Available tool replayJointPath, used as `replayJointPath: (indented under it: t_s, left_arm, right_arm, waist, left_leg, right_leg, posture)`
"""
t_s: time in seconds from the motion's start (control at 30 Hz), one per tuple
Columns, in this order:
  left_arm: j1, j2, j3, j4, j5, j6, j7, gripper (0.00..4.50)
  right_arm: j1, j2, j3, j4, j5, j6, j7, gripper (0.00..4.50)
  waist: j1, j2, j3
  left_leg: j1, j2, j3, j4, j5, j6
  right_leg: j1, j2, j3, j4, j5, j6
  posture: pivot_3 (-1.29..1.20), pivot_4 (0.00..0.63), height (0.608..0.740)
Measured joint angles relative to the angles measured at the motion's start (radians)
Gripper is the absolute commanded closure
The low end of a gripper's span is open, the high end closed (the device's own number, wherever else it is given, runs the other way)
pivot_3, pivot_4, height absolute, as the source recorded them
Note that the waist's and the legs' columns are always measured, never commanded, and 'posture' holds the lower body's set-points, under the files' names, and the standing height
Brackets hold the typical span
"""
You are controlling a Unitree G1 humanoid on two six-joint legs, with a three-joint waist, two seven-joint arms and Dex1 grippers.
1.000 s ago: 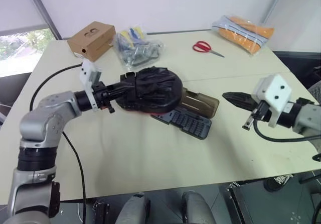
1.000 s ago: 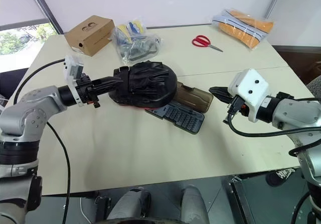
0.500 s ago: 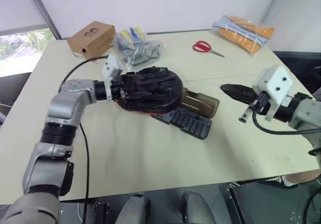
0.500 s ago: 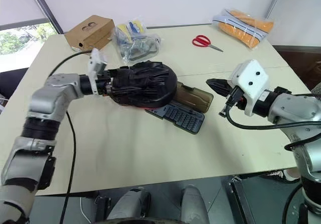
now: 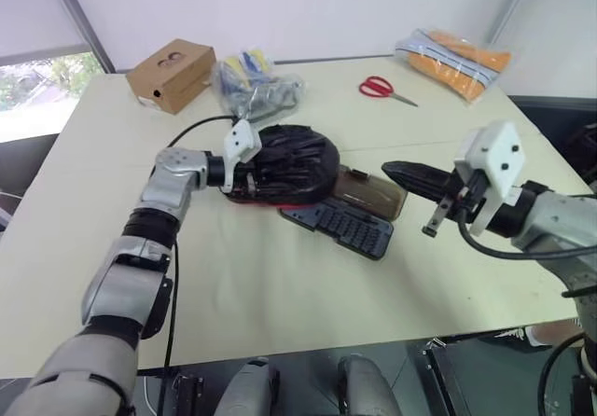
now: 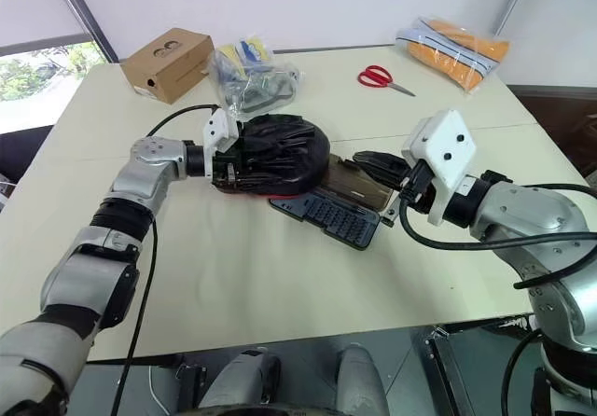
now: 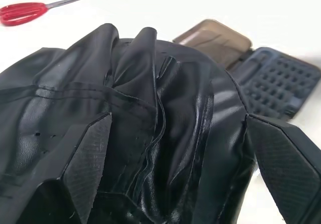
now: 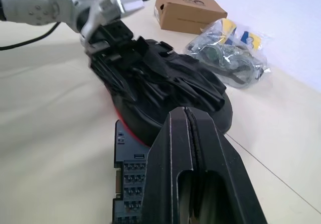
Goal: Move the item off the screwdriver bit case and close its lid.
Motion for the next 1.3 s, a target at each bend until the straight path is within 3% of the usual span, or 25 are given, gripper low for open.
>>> replayJointPath:
  t_s: [0.2, 0.4, 0.57, 0.77, 1.0, 1.3]
  left_arm:
    - [-0.018, -0.020, 0.029, 0.069, 0.011, -0.051, 0.037, 4.46]
    - [-0.019, -0.027, 0.048, 0.085, 0.011, -0.054, 0.082, 4.46]
    - [0.043, -0.028, 0.094, -0.014, -0.001, -0.001, 0.155, 4.46]
    - [0.157, -0.014, 0.196, -0.287, 0.000, 0.122, 0.428, 4.46]
    - [0.324, 0.092, 0.376, -0.617, 0.024, 0.299, 0.750, 4.46]
    - [0.528, 0.176, 0.582, -0.719, 0.054, 0.425, 0.975, 4.46]
  right_arm:
    - [0.002, 0.001, 0.011, -0.002, 0.007, 0.002, -0.022, 4.50]
    - [0.002, 0.001, 0.030, 0.000, -0.002, -0.013, -0.032, 4.50]
    - [-0.002, 0.003, 0.055, 0.007, -0.016, -0.029, -0.032, 4.50]
    - [-0.023, 0.026, 0.104, 0.031, -0.033, -0.052, -0.030, 4.50]
    - [-0.060, 0.057, 0.168, 0.083, -0.051, -0.085, -0.001, 4.50]
    - [-0.139, 0.105, 0.261, 0.191, -0.098, -0.156, 0.081, 4.50]
  waist:
    - [0.000, 0.000, 0.000]
    - [-0.003, 0.000, 0.000]
    - [-0.021, 0.000, 0.000]
    - [-0.033, 0.000, 0.000]
    - [-0.029, 0.000, 0.000]
    - [-0.018, -0.002, 0.001]
  left_leg:
    - [0.000, 0.000, 0.000, 0.000, 0.000, 0.000]
    - [0.001, 0.000, 0.000, 0.000, 0.000, 0.000]
    - [0.001, 0.000, -0.001, 0.000, 0.000, 0.000]
    - [0.000, 0.001, -0.003, -0.001, 0.000, 0.000]
    - [0.001, 0.001, -0.003, -0.002, 0.000, 0.000]
    - [-0.001, 0.001, -0.004, -0.001, 0.000, -0.001]
  right_leg:
    - [0.000, 0.000, 0.000, 0.001, 0.000, 0.000]
    - [0.000, 0.000, 0.000, 0.001, 0.000, 0.000]
    - [0.000, 0.000, 0.000, 0.001, 0.000, 0.000]
    - [-0.003, 0.000, 0.001, 0.002, 0.000, 0.000]
    - [-0.003, 0.000, 0.002, 0.002, 0.000, 0.000]
    - [-0.003, 0.000, 0.001, 0.001, 0.000, 0.000]
  posture:
    - [0.00, 0.150, 0.740]
    - [0.00, 0.150, 0.740]
    - [0.00, 0.150, 0.740]
    - [0.00, 0.150, 0.740]
    - [0.00, 0.150, 0.740]
    - [0.00, 0.150, 0.740]
